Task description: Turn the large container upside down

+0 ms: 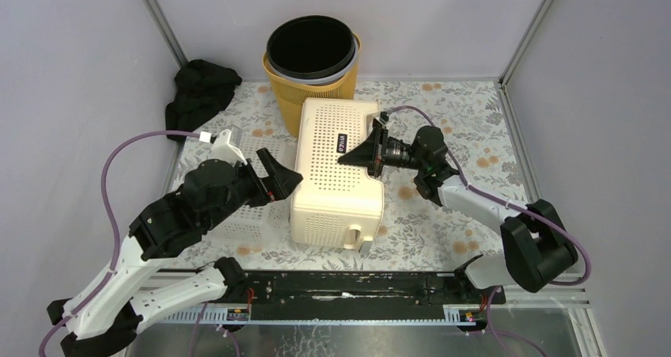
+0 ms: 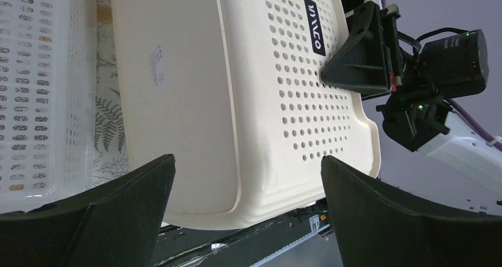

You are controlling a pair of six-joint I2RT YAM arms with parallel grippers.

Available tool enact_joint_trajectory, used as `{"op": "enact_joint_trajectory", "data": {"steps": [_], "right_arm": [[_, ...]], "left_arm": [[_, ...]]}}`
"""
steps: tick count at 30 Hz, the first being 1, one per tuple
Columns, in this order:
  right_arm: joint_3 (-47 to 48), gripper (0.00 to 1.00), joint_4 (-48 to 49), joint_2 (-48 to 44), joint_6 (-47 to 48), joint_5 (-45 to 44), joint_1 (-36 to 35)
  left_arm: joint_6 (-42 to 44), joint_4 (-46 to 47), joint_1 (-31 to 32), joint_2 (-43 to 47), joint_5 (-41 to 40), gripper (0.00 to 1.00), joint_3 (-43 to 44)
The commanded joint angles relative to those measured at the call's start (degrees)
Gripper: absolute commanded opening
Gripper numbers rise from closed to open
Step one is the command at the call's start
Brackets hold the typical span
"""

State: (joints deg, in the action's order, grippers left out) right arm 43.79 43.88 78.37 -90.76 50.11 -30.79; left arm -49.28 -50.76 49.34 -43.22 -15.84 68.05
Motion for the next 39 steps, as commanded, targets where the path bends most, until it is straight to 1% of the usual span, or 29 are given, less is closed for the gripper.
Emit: {"op": "enact_joint_trajectory", "data": {"steps": [1, 9, 14, 21, 28, 35, 39], "right_arm": [[1.56, 0.0, 25.01, 1.68, -7.58, -2.15, -1.24], [3.89, 0.0, 45.75, 12.16, -17.39, -7.52, -3.56], [5.04, 0.0, 53.45, 16.63, -18.11, -11.64, -5.96], [8.03, 0.0, 53.71, 19.71, -13.88, -14.6, -9.0], [13.49, 0.0, 53.79, 22.97, -13.0, -16.18, -10.7], [21.45, 0.0, 53.7, 26.8, -13.85, -16.76, -12.58], [24.44, 0.0, 53.7, 27.9, -14.5, -17.25, -12.87]], "left_arm": [[1.38, -1.26, -0.17, -0.14, -1.28, 1.0, 1.63], [0.94, -1.87, -0.21, -0.07, -1.19, 1.0, 2.0], [0.76, -2.14, -0.2, 0.15, -1.59, 1.0, 1.68], [1.02, -2.23, -0.21, -0.1, -1.78, 1.0, 1.8], [0.85, -2.5, -0.21, 0.2, -2.1, 1.0, 1.61], [0.67, -2.76, -0.23, 0.57, -2.44, 1.0, 1.62], [0.63, -2.76, -0.2, 0.59, -2.36, 1.0, 1.73]]}}
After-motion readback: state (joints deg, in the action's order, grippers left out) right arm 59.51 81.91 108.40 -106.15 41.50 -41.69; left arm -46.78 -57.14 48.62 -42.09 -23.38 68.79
